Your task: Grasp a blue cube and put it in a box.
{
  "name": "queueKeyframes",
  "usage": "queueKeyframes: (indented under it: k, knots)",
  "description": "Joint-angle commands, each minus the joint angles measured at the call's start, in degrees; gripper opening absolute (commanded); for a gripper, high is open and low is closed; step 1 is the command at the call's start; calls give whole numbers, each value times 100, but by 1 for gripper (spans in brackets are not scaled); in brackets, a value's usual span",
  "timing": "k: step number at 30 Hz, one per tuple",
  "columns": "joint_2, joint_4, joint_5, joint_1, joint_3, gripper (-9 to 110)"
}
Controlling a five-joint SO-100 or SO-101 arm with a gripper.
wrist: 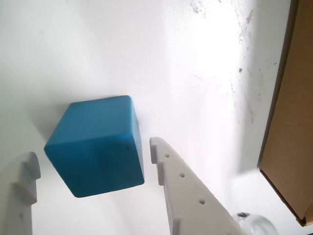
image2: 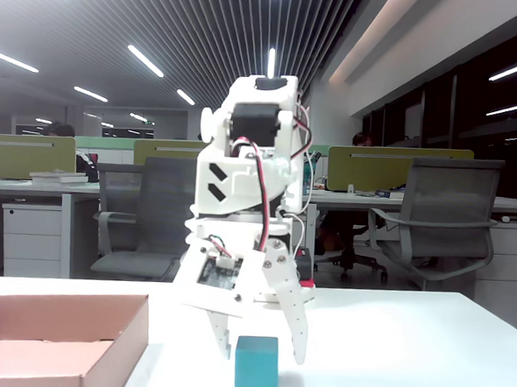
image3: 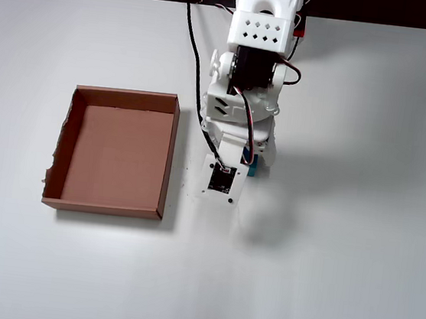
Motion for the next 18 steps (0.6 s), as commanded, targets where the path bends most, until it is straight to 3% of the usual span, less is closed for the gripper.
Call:
queueKeyframes:
  k: [1,18]
  knots:
    - [70,-62,35,-70,-26,29]
    - [185,-79,193,-237,9,21]
